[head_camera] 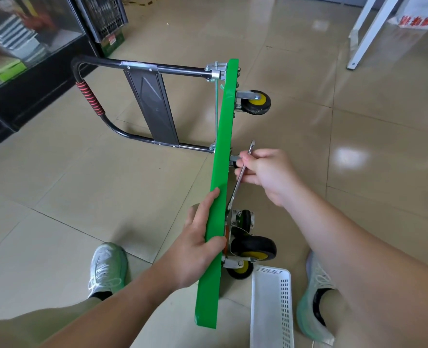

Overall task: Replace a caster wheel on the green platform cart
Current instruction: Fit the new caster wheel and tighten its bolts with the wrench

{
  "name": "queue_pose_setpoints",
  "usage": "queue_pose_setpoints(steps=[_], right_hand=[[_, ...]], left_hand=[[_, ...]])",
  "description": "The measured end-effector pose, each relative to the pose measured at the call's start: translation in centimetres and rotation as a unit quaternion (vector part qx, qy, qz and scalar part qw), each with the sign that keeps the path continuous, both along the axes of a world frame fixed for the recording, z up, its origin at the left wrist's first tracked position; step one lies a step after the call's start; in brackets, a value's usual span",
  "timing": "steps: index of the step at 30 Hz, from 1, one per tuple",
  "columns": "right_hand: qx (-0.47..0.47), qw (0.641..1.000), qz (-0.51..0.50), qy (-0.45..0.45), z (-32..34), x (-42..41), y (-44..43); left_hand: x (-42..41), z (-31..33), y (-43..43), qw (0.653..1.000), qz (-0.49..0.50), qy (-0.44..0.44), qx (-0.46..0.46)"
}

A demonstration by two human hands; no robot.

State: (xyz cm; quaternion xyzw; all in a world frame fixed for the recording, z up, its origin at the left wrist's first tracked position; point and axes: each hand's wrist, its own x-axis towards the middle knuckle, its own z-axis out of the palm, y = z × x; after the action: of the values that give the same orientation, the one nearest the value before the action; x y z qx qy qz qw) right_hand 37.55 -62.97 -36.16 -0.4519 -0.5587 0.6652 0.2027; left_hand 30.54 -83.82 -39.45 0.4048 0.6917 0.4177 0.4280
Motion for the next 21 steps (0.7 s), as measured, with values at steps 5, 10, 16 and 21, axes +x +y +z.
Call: queue_pose_setpoints(steps=[5,10,16,21], right_hand=[[0.137,0.988,0.025,0.072,3.3,2.7,-2.0],[0.214,0.968,0.054,0.117,2.6,5.2,-5.4],[0.325,0.929,0.066,0.168,0.4,5.6,-7.8],[0.386,0.904,0.07,0.169,-0.8,5.1,-7.7]], left_hand=[[0.1,-0.2,-0.1,1.0,0.007,0.001,0.005],[0.2,-0.5,0.0,1.0,0.02,0.01,0.001],[0.4,-0.6,0.1,0.999,0.031,0.01,0.005],[0.3,-0.4,0.1,1.0,0.027,0.01,0.005]])
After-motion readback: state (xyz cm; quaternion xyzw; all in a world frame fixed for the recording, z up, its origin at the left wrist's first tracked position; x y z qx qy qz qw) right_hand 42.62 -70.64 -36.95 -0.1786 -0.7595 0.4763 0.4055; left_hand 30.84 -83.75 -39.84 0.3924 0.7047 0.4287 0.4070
